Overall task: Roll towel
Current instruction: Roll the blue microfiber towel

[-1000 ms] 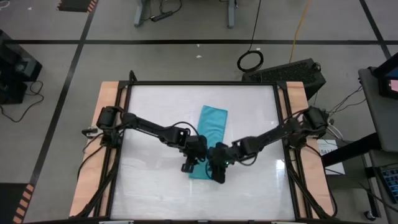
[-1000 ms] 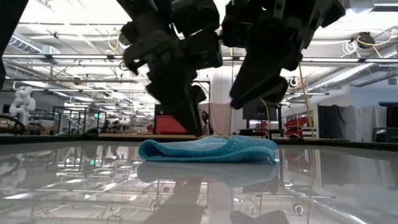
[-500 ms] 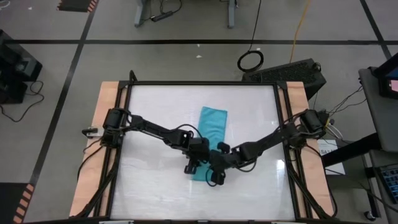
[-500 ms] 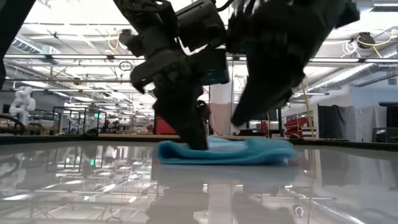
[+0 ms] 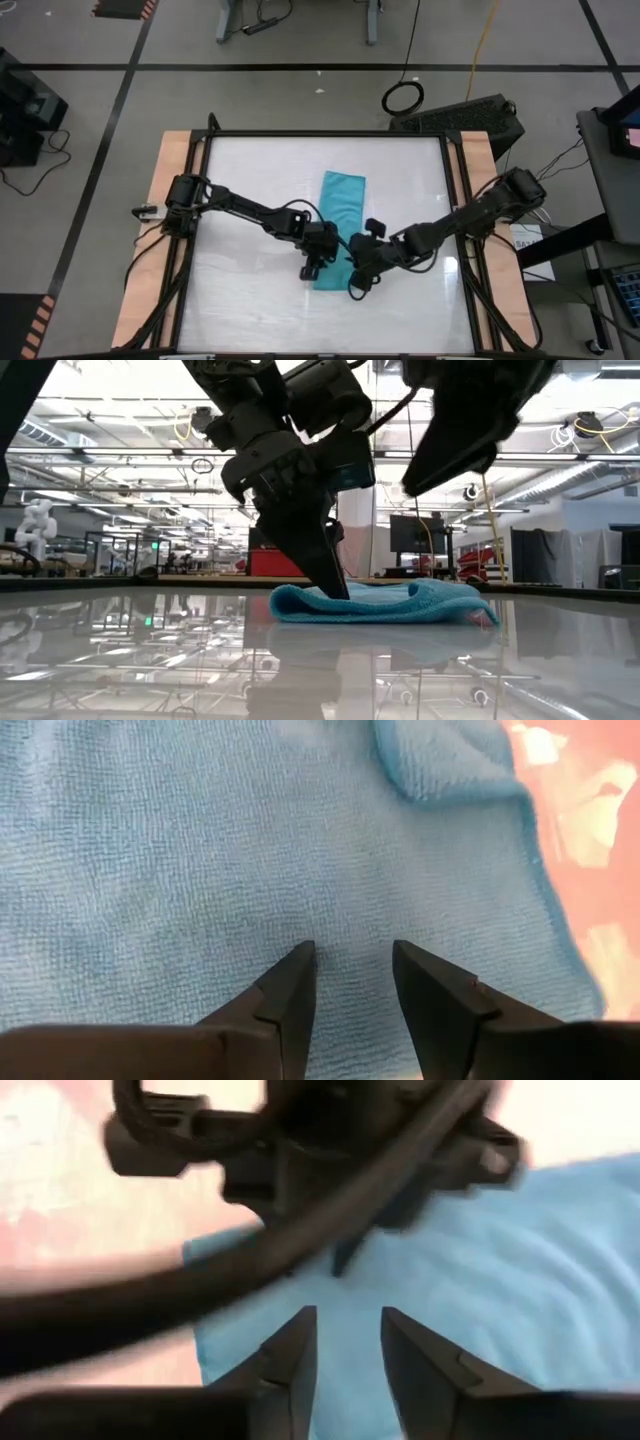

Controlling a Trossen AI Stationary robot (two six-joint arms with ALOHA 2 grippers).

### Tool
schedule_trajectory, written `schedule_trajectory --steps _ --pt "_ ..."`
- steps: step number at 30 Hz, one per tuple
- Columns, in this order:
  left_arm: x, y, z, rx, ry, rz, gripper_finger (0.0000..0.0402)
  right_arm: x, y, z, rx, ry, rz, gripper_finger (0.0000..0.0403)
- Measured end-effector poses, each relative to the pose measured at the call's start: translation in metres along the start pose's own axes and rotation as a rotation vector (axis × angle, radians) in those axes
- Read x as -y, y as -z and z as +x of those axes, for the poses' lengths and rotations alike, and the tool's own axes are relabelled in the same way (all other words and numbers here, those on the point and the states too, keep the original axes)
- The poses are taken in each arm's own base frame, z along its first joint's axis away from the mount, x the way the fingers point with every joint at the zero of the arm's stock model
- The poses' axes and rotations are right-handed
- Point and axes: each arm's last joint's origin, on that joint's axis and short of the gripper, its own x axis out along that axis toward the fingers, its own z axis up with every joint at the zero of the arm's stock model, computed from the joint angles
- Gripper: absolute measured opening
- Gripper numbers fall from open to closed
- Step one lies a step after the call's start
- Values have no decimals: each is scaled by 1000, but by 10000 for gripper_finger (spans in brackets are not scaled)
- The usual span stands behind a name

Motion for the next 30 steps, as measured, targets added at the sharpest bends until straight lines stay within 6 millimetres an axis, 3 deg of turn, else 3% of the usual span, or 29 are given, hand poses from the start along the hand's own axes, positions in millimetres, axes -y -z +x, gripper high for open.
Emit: schedule_trajectory --steps 8,15,21,26,30 --pt "2 -3 0 30 20 -7 141 -2 13 -16 19 136 104 151" --pt "1 -2 1 24 18 -36 141 8 21 -20 54 297 308 157" --pt "-1 -5 0 43 16 -42 141 15 12 -17 120 325 429 157" --pt "-5 -6 -1 55 14 -62 141 8 1 -13 116 196 241 157" --pt "-16 -6 -4 63 -2 -142 141 -12 9 -20 107 98 121 157"
